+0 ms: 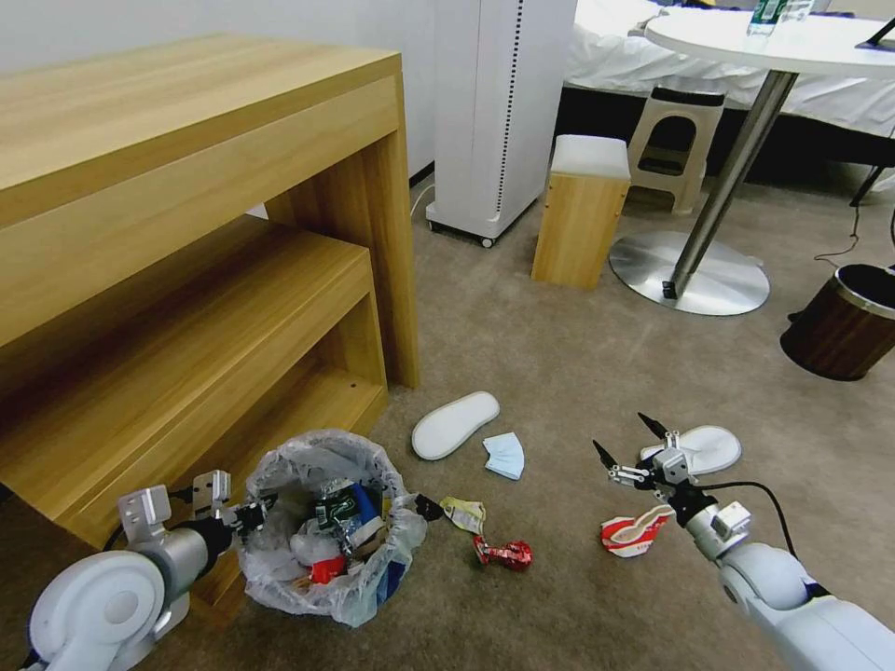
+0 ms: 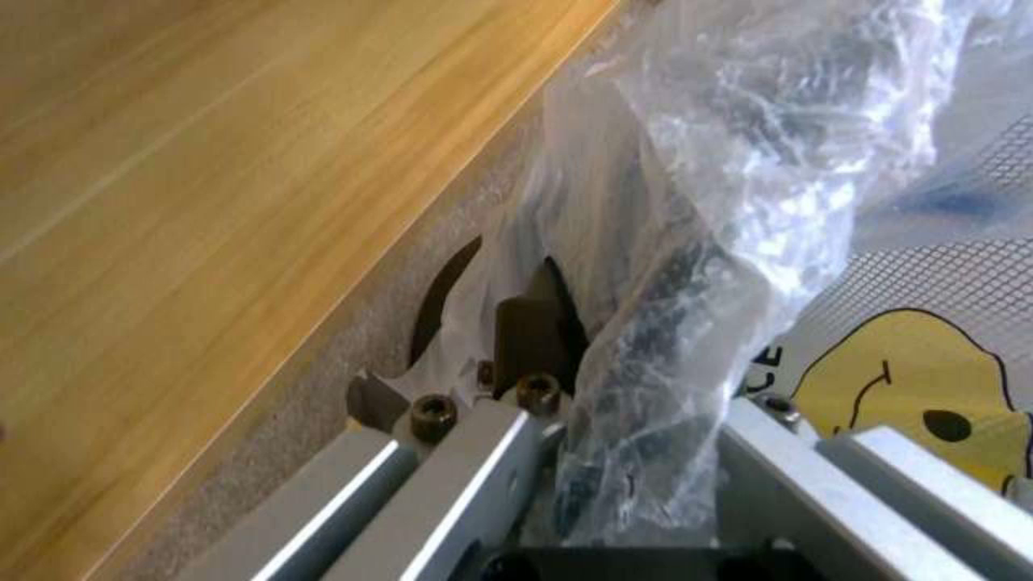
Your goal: Pick up the trash bin and place the garbage on the floor into it.
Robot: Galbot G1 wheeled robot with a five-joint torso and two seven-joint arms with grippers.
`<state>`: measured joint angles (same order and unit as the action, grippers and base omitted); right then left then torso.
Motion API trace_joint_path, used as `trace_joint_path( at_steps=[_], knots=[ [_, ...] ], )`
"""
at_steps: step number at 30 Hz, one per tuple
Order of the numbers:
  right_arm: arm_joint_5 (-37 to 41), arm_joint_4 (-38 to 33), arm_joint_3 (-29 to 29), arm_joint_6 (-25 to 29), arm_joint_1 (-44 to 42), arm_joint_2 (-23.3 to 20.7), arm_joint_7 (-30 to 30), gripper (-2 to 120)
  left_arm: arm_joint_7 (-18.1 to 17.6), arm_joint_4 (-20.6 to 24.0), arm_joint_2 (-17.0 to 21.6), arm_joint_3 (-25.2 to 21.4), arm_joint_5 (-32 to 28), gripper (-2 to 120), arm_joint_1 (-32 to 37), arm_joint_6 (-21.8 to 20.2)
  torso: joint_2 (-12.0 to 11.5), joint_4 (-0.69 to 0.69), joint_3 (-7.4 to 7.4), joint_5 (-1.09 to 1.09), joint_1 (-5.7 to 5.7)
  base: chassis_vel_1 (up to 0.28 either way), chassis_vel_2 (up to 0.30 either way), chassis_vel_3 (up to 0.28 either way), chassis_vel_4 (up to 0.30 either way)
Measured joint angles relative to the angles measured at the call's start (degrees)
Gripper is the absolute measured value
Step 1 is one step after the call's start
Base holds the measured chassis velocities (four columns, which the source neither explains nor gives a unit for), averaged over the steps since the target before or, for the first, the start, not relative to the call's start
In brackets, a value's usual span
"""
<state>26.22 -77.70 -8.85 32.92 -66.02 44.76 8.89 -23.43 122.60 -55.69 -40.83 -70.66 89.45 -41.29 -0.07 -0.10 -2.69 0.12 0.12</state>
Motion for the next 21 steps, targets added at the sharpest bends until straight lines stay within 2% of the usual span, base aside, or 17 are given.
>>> trace_joint_path(
  at_steps=[10, 18, 21],
  knots=[
    [-0.2, 0.43, 0.69, 0.95, 0.44, -0.13, 0.39, 100, 0.0, -0.01, 0.31, -0.26, -0.07, 0, 0.09, 0.02, 0.0, 0.0, 0.0, 0.0, 0.0, -0.01, 0.007, 0.011, -0.008],
    [-0.36, 0.09, 0.08, 0.92, -0.22, -2.88, 1.61, 100, -0.27, 0.37, 1.61, -0.87, -0.95, 0, -0.03, 0.03, 0.0, 0.0, 0.0, 0.01, 0.0, 0.0, 0.0, 0.0, 0.0],
    [0.71, 0.23, -0.7, 1.4, -1.14, -4.91, 3.89, 100, -0.28, 0.39, 1.7, -0.88, -0.97, 0, -0.04, 0.03, 0.0, 0.0, 0.0, 0.01, 0.0, 0.0, 0.0, 0.0, 0.0]
  ],
)
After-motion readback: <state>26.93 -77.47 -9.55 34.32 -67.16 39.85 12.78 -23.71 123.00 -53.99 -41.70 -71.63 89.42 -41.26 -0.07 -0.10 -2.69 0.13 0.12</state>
